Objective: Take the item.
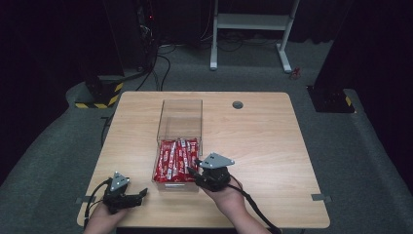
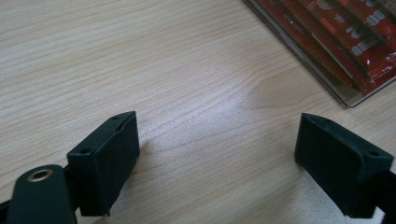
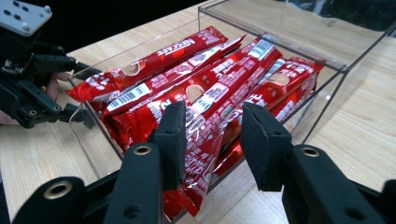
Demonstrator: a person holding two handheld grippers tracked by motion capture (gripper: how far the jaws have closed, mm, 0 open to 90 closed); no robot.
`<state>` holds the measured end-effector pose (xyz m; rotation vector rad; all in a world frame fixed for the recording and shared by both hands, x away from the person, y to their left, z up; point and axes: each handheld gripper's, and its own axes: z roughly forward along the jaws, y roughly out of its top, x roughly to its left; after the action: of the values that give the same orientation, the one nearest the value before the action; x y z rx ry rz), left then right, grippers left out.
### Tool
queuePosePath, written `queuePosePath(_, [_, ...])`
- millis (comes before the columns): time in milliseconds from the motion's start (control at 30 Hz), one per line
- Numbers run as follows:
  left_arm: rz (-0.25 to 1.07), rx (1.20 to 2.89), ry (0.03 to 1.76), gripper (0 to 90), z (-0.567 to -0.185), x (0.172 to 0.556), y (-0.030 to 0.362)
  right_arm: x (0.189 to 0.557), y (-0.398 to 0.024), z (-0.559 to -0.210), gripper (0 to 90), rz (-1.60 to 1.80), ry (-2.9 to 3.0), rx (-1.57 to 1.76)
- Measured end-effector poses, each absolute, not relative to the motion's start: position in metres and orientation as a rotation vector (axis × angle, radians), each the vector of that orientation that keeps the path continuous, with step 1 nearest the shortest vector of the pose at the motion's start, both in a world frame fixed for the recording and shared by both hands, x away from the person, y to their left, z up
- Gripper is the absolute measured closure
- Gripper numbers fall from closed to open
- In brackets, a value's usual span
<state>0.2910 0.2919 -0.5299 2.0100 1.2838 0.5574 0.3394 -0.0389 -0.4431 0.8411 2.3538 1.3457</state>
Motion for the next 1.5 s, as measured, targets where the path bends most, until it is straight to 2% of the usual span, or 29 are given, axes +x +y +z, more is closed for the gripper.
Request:
queuePosePath(100, [0.557, 2.01, 1.284, 14.2, -0.53, 0.291, 0.292, 0.339, -0.038, -0.445, 64.0, 1.339, 2.351, 0.841])
queuePosePath(333, [0.556, 2.009, 1.284, 14.2, -0.53, 0.291, 0.292, 0.34, -0.038, -0.446, 75.5, 1.328, 2.333, 0.862])
queuePosePath(433, [0.556, 2.009, 1.284, 14.2, -0.53, 0.291, 0.292, 0.339, -0.038, -0.448, 86.2, 1.326, 2.326, 0.848])
queuePosePath(500, [0.556, 2.009, 1.284, 14.2, -0.53, 0.291, 0.292, 0.338, -0.039, -0.448, 89.4, 1.336, 2.312, 0.84])
queuePosePath(1500, [0.561, 2.005, 1.284, 14.2, -0.53, 0.291, 0.291, 0.322, -0.055, -0.445, 89.9, 1.436, 2.285, 0.809])
